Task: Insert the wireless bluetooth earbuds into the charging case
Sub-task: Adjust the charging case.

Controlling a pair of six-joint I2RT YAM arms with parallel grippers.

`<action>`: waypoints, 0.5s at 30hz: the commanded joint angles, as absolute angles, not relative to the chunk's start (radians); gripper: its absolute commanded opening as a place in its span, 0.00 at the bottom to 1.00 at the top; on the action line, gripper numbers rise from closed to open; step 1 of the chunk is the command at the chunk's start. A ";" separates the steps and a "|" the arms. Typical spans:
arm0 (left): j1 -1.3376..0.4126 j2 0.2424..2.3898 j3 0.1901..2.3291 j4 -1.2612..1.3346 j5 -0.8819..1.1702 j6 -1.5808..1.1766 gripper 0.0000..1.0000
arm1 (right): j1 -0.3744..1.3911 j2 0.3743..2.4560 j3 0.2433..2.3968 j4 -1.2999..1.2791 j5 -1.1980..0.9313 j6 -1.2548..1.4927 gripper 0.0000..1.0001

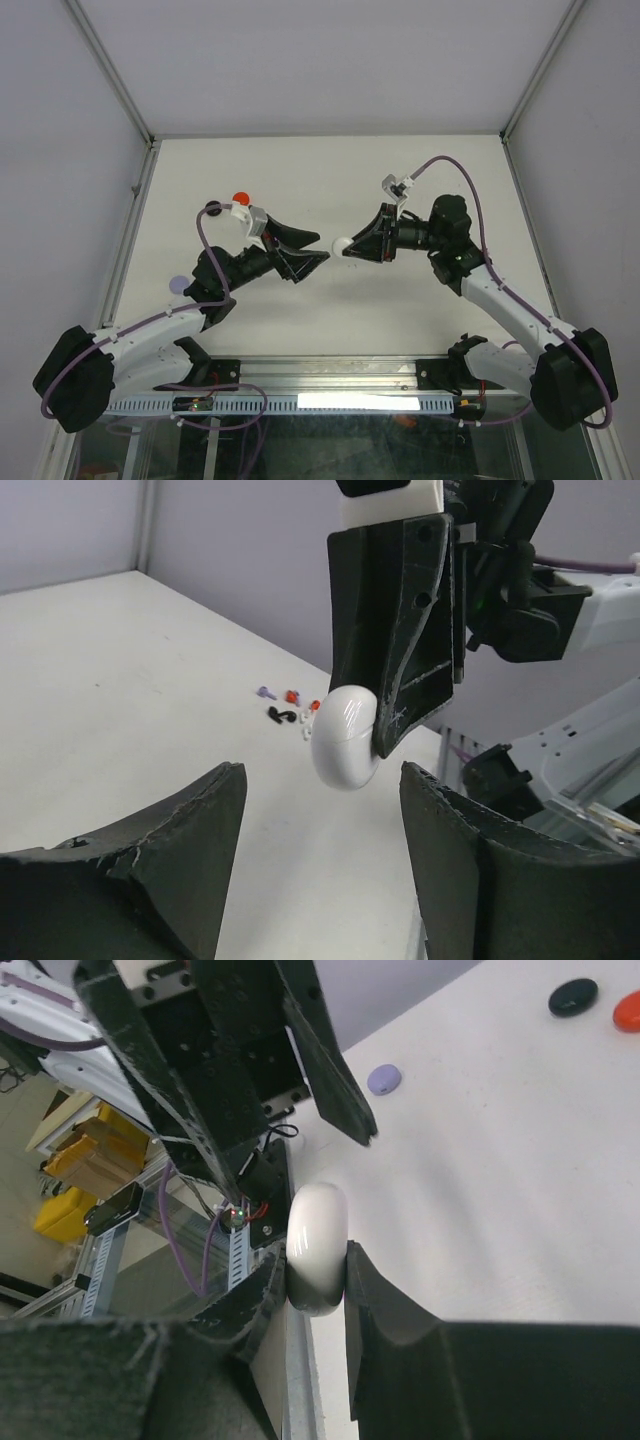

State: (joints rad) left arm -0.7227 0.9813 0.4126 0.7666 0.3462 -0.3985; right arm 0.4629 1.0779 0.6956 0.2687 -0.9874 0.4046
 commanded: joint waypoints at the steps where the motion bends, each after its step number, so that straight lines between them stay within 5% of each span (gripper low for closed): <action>1: -0.716 1.037 0.384 0.991 0.407 -0.578 0.63 | 0.475 1.081 0.677 0.578 -1.072 0.540 0.00; 15: -0.717 1.120 0.441 0.989 0.508 -0.637 0.44 | 0.506 1.118 0.689 0.605 -1.086 0.536 0.00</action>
